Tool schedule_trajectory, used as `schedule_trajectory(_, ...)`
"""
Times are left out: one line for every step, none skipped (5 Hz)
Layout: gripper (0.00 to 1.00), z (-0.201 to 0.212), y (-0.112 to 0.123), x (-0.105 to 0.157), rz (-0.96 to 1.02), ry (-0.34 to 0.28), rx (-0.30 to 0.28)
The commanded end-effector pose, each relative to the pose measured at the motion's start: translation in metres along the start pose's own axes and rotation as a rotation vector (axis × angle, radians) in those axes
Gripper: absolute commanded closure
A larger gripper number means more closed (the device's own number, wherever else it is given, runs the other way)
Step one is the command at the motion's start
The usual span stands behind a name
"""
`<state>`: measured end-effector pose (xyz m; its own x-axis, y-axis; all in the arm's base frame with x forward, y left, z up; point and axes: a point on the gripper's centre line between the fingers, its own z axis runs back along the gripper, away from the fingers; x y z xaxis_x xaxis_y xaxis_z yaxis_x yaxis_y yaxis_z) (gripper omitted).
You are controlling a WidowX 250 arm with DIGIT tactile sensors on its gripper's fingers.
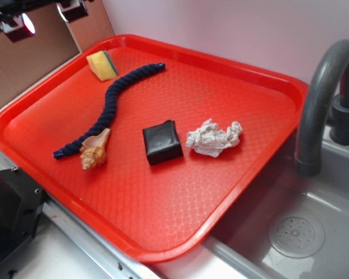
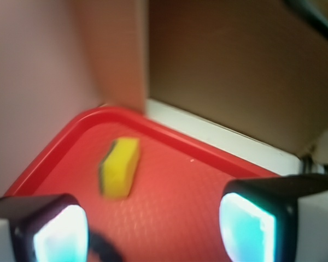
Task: Grab the green sponge.
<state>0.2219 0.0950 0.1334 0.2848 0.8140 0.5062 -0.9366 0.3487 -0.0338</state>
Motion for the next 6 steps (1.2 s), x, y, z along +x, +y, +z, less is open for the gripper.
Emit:
schedule_trajectory(0.00, -0.027, -0.008, 0.031, 0.234, -0.041, 0.089)
schedule_trajectory(0.00, -0.050, -0.017, 0.037, 0.243, -0.010, 0.059)
schedule_trajectory(0.00, -0.066, -0.021, 0.037, 0.261, 0.006, 0.018)
schedule_trajectory(0.00, -0.084, -0.026, 0.034, 0.252, 0.035, -0.005)
schedule_trajectory(0.00, -0.097, -0.027, 0.019, 0.246, 0.122, -0.030)
schedule_trajectory(0.00, -0.100, -0.029, 0.002, 0.214, 0.157, -0.027)
